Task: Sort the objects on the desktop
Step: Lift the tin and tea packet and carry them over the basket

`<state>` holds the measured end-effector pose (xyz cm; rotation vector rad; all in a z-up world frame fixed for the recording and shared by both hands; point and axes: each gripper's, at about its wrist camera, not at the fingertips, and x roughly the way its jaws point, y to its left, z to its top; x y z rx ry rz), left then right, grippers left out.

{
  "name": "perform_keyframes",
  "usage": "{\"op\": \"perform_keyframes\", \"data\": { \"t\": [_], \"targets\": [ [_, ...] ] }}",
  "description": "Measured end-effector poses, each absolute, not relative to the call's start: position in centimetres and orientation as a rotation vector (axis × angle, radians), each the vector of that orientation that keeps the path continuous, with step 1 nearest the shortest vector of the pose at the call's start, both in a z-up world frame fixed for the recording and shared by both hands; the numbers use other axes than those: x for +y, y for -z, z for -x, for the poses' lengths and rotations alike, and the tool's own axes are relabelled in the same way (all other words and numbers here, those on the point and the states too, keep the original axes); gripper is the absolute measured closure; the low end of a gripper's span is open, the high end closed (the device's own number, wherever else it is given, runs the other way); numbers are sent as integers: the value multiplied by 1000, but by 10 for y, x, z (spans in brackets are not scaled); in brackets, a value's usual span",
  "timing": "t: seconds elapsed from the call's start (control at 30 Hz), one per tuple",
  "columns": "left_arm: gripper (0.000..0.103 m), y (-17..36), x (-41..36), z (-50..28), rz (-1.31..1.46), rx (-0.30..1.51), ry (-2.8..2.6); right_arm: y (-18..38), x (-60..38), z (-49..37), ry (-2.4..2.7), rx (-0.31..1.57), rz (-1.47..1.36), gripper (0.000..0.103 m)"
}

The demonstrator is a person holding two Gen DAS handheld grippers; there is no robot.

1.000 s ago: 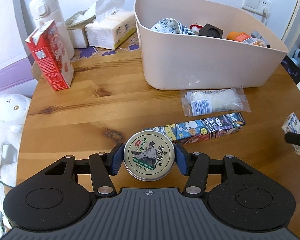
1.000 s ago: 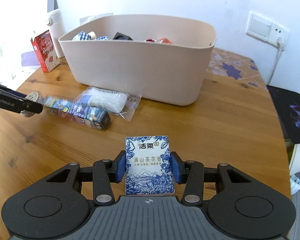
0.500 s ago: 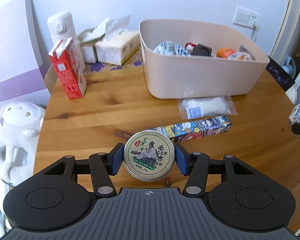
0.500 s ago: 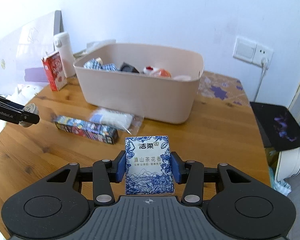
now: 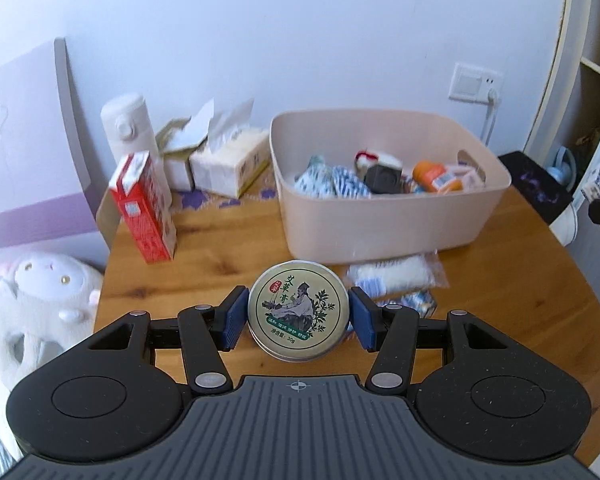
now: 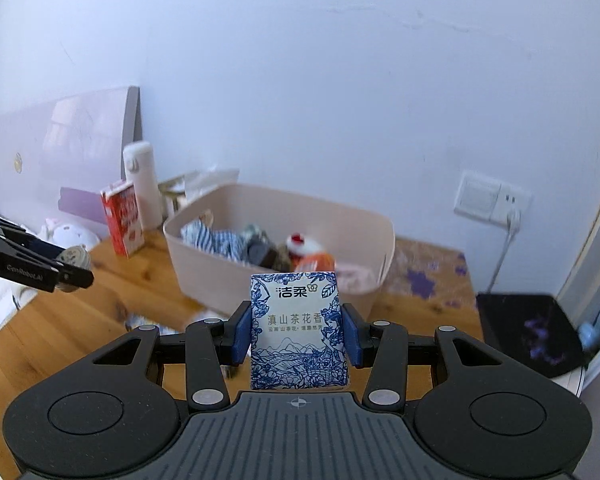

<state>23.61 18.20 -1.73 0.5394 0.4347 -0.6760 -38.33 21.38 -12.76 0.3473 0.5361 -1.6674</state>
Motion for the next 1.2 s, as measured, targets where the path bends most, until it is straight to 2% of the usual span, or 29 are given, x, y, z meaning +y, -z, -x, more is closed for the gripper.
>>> {"op": "perform_keyframes", "data": {
  "t": [0.47, 1.2],
  "targets": [
    [48, -16, 132, -237, -528, 360, 753, 96, 185, 390, 1660, 500, -241, 59],
    [48, -20, 30, -292, -545, 338, 763, 113, 82, 435, 1622, 582, -268, 59]
  ]
}}
